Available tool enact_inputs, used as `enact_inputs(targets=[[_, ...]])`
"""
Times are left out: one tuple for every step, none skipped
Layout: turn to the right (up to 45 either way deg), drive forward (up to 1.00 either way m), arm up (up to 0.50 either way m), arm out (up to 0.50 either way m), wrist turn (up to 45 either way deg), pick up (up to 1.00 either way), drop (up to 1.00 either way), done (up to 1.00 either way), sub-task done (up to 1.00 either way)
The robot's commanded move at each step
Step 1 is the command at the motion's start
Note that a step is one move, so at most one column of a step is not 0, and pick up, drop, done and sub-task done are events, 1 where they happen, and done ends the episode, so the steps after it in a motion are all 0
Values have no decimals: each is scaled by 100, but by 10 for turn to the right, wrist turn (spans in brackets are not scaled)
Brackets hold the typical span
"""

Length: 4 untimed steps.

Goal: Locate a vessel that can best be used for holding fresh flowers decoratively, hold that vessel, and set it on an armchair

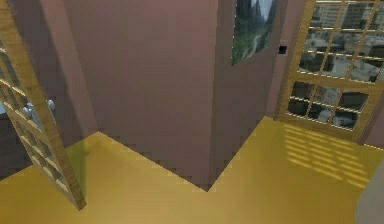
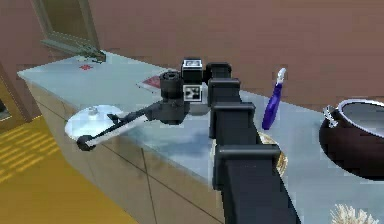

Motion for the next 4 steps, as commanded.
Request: enact_inputs(targets=[[0,0,0,0,-450,0,0,0,0],[0,0,0,0,-120,0,0,0,0],[0,0,0,-22,0,0,0,0,0],[-450,0,0,0,0,0,0,0,0]])
